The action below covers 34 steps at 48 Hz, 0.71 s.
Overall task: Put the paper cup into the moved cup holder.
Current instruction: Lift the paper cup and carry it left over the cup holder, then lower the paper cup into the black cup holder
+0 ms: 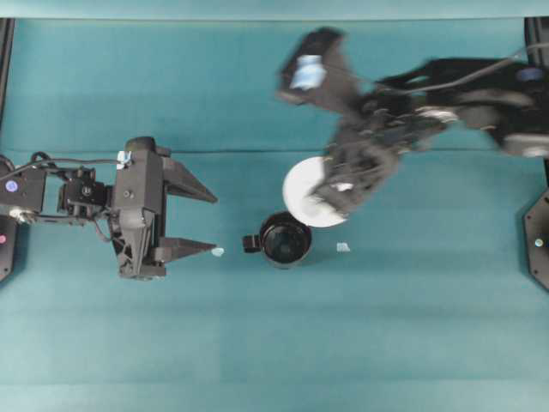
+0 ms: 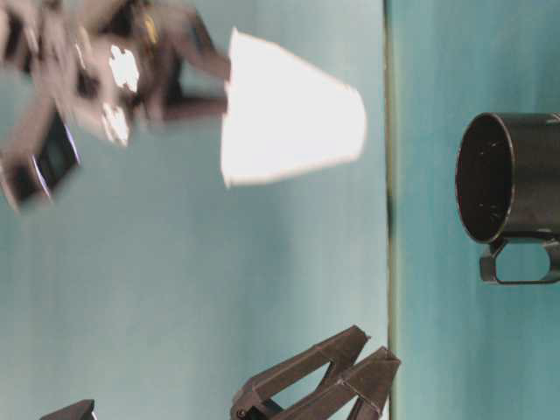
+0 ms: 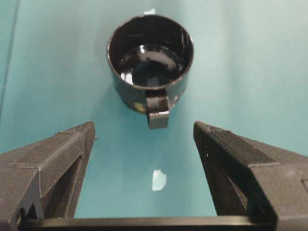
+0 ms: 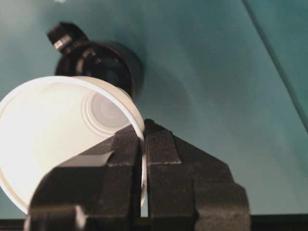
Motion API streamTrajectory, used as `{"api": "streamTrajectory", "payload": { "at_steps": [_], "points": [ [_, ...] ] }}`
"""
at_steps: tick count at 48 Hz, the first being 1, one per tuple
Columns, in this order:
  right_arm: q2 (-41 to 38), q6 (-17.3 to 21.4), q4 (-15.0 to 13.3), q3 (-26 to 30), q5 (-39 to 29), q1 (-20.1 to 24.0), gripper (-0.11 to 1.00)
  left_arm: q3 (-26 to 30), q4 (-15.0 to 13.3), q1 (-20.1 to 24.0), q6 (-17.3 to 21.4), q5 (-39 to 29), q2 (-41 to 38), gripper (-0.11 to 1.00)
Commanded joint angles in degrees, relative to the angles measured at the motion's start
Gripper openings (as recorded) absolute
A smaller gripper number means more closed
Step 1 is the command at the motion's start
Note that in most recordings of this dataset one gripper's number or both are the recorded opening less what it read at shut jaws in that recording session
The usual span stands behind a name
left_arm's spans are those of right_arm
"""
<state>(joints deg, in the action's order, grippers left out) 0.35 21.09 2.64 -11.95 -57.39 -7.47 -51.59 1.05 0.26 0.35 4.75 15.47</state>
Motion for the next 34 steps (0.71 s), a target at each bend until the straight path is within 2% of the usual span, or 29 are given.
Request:
{"api": "streamTrajectory", "payload": {
  "at_steps": [1, 14, 24, 34],
  "points": [
    [-1.3, 0.3, 0.1, 1.9, 1.3, 1.1, 0.02, 0.5, 0.1, -0.2, 0.0, 0.3, 0.6, 0.83],
    [-6.2, 0.4, 0.2, 0.5, 4.0, 2.9, 0.02, 0.5, 0.1, -0.2, 0.1, 0.3, 0.6, 0.83],
    [-7.6, 0.7, 0.0, -1.1, 9.6, 4.2, 0.02, 0.5, 0.1, -0.2, 0.0, 0.3, 0.6, 0.83],
    [-8.0, 0.6, -1.1, -2.6, 9.2, 4.0, 0.02, 0.5, 0.1, -0.2, 0.1, 0.3, 0.6, 0.83]
  ]
}}
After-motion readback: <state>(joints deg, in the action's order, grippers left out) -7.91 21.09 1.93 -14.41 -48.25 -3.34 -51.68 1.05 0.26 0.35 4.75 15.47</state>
